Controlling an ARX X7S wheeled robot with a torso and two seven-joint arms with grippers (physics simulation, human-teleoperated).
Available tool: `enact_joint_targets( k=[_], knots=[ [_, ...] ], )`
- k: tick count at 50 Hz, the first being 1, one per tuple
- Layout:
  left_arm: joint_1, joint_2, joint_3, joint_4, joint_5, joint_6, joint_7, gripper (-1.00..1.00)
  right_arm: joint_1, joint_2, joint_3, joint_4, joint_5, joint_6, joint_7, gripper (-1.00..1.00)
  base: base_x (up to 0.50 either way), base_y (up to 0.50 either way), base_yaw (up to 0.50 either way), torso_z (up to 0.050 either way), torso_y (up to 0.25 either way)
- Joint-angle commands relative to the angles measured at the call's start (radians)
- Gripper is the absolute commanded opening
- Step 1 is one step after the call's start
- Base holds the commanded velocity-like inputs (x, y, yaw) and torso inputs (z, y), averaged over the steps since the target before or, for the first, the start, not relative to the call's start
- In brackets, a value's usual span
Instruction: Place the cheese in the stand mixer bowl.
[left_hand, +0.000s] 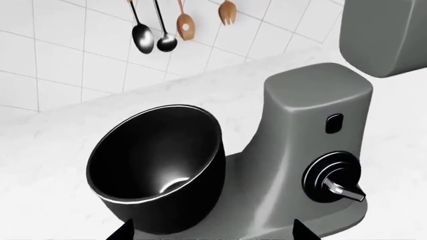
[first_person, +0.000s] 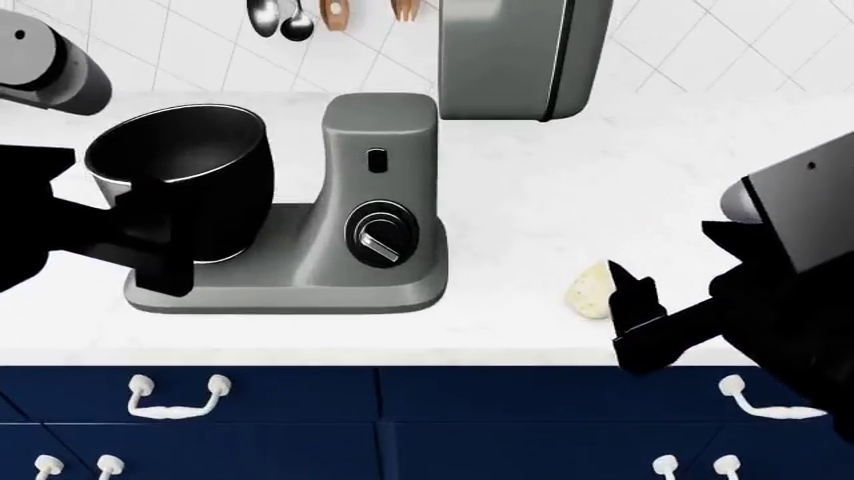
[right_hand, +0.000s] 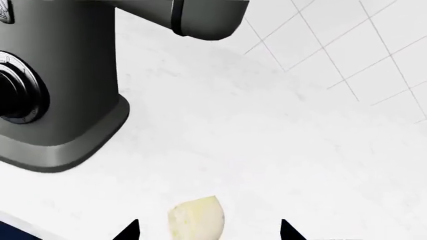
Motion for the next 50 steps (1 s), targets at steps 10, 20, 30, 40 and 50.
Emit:
enact_joint_targets(
  k=[10, 20, 30, 40, 50],
  knots=[
    [0.000, -0.015, 0.017, 0.004, 0.018, 0.007, 0.023, 1.00, -0.049, -0.015, -0.062, 0.035, -0.060, 0.004, -0.034, 1.00, 0.00, 0.00, 0.00, 0.000, 0.000],
    [-0.009, -0.020, 0.029, 0.004, 0.019, 0.011, 0.029, 1.00, -0.089, -0.036, -0.065, 0.041, -0.139, 0.013, -0.091, 1.00, 0.00, 0.00, 0.00, 0.000, 0.000],
    [0.007, -0.025, 0.027, 0.008, 0.035, 0.015, 0.048, 1.00, -0.105, -0.072, -0.081, 0.086, -0.293, 0.024, -0.193, 1.00, 0.00, 0.00, 0.00, 0.000, 0.000],
    [0.012, -0.028, 0.029, 0.009, 0.046, 0.017, 0.063, 1.00, -0.110, -0.105, -0.139, 0.139, -0.464, 0.007, -0.316, 1.00, 0.00, 0.00, 0.00, 0.000, 0.000],
    [0.013, -0.030, 0.034, 0.010, 0.054, 0.020, 0.072, 1.00, -0.096, -0.125, -0.192, 0.196, -0.572, -0.028, -0.395, 1.00, 0.00, 0.00, 0.00, 0.000, 0.000]
  ],
)
